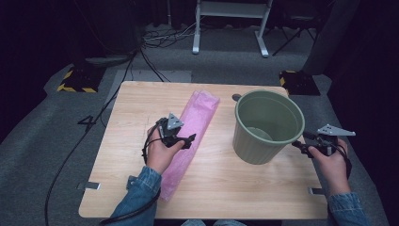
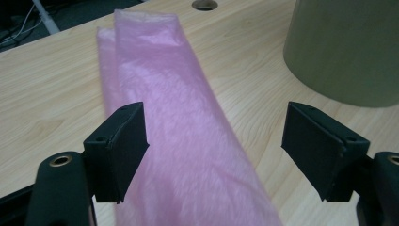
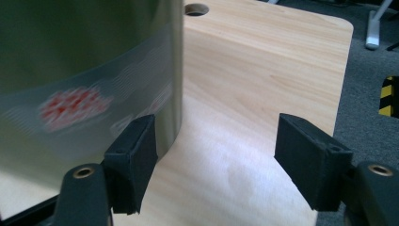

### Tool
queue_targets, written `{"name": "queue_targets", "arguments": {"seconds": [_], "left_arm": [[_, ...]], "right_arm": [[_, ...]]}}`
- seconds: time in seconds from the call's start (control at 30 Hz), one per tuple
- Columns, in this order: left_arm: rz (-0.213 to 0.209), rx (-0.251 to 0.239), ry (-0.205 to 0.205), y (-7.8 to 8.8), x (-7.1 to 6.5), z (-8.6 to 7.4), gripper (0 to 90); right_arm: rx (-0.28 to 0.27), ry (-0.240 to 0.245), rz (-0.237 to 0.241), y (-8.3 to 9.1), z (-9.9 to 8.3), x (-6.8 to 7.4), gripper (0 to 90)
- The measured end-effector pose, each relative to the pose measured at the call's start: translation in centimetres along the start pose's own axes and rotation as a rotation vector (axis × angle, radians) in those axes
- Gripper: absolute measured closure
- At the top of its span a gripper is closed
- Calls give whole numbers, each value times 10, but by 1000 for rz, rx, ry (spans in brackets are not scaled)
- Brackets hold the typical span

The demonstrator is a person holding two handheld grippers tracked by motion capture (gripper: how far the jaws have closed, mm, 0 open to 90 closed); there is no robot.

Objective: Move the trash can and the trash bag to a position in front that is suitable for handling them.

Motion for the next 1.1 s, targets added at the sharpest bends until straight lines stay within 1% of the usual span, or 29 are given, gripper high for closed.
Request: {"name": "queue_targets", "arguments": {"seconds": [0.03,0.07,0.1,0.13,0.17,0.2,0.27,0.33,0.37,0.4,0.43,0.5,0.53,0.57,0.6,0.63,0.67,0.7,0.73,0.77,0.8,0.83,0.87,0.9,0.93,0.97,1.03,1.07,1.1], "left_arm": [[0,0,0,0,0,0,227],[8,7,-10,-6,-3,1,232],[67,38,-49,-20,-8,1,234],[67,38,-49,-20,-8,1,233],[73,48,-69,-28,-12,1,233],[52,56,-70,-42,-21,3,232],[20,44,-68,-55,-27,5,232],[-13,31,-47,-66,-32,7,233],[-23,34,-53,-72,-34,7,235],[-23,34,-53,-72,-34,7,243],[-55,62,-77,-85,-39,4,264],[-59,68,-92,-95,-42,6,278],[-59,68,-92,-95,-42,6,278],[-63,58,-85,-99,-44,8,280],[-54,55,-98,-105,-46,9,283],[-54,55,-98,-105,-46,9,282],[-48,62,-117,-108,-47,8,282],[-63,68,-100,-110,-49,6,278],[-63,68,-100,-110,-49,6,281],[-76,57,-95,-109,-51,5,286],[-77,59,-101,-107,-52,3,294],[-77,59,-101,-107,-52,3,350],[-47,60,-140,-100,-49,0,377],[-47,60,-140,-100,-49,0,379],[-37,65,-150,-91,-47,-5,384],[-35,66,-146,-86,-46,-8,391],[-47,75,-139,-76,-45,-15,395],[-47,75,-139,-76,-45,-15,395],[-56,79,-129,-71,-44,-18,395]], "right_arm": [[-3,-9,-6,-4,0,-1,301],[0,-13,-8,-10,-1,-2,302],[14,-6,-16,-16,-3,-3,305],[14,-6,-16,-16,-3,-3,305],[26,9,-30,-22,-5,-6,308],[31,1,-39,-32,-9,-10,313],[20,-7,-37,-39,-8,-12,316],[23,0,-32,-44,-7,-12,317],[15,4,-29,-45,-6,-12,318],[6,7,-22,-46,-4,-11,320],[-5,1,-15,-47,-2,-9,321],[-12,9,-13,-49,-1,-6,353],[-12,9,-13,-49,-1,-6,353],[-10,14,-19,-52,-1,-4,357],[-20,14,-16,-53,-1,-3,358],[-20,14,-16,-53,-1,-3,358],[-24,11,-8,-53,-1,-1,360],[-28,12,9,-55,0,3,367],[-28,12,9,-55,0,3,367],[-24,30,39,-55,3,11,368],[-21,52,58,-55,5,17,366],[-21,52,58,-55,5,17,366],[-13,102,88,-56,9,31,378],[-8,125,87,-55,11,35,379],[-6,141,92,-55,13,40,383],[-4,151,97,-54,14,45,385],[-4,161,111,-54,15,54,386],[-4,165,120,-54,15,59,386],[-4,165,120,-54,15,59,386]]}}
Point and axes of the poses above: each handheld gripper's, and its own axes: y roughly backward along the jaws, z roughly out of its top, x roughly to its left, the point moved 9 cm from there along -y, roughly forward along the jaws, and after that the axes turned 15 degrees about y, right-handed, at the moved point
